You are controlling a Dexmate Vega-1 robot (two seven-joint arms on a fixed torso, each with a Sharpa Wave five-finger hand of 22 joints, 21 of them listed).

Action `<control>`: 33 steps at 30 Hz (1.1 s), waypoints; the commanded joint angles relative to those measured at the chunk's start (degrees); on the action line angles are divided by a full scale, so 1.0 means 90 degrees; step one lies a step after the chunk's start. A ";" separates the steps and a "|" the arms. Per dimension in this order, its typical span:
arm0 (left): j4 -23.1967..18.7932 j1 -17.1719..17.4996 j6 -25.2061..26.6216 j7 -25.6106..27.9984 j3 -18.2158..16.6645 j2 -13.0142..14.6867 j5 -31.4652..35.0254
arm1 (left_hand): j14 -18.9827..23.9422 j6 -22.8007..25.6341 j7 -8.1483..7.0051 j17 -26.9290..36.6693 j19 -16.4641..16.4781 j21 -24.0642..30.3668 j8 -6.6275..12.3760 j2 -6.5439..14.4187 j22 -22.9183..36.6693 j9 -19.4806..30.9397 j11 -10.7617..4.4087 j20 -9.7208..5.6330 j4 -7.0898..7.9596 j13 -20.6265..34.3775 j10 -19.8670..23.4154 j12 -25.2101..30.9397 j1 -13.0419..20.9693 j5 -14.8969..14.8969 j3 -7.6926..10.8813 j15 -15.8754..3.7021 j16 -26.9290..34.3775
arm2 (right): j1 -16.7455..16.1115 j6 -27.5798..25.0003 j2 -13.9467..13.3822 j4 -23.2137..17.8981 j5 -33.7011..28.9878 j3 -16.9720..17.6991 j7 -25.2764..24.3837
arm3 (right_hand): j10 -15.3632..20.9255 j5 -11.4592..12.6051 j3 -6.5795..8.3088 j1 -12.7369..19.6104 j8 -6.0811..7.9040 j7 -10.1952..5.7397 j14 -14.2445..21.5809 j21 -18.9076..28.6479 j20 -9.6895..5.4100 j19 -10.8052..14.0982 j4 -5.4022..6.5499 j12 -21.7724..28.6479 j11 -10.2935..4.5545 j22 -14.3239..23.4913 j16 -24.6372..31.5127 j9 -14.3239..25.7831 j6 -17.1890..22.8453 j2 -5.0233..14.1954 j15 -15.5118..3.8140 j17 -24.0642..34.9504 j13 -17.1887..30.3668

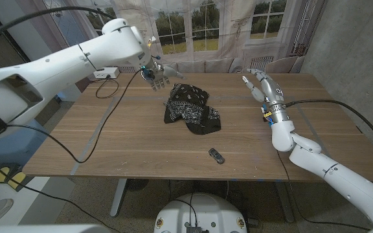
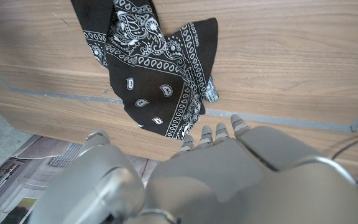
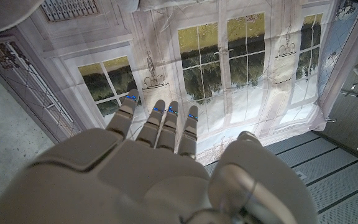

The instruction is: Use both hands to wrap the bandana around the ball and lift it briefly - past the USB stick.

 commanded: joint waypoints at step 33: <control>0.0436 0.5530 -0.7589 0.4006 -0.4335 -0.0079 -0.0356 | -0.0600 -0.0779 -0.1303 -0.0132 -0.0216 0.0456 0.0262 0.0454 -0.0063 -0.0105 -0.0518 -0.0120 -0.0096 -0.0504 -0.0645 0.0290 0.0060 -0.0219 -0.0024 -0.0167 0.0076 | 0.0352 0.2012 0.1246 0.1156 0.3339 0.0086 0.2150 | -0.0649 0.0058 -0.0071 -0.0033 -0.0182 -0.0139 -0.0464 0.0067 -0.0371 0.0386 -0.0051 -0.0238 0.0075 0.0022 -0.0202 -0.0016 -0.0639 -0.0049 0.0055 -0.0089 -0.0013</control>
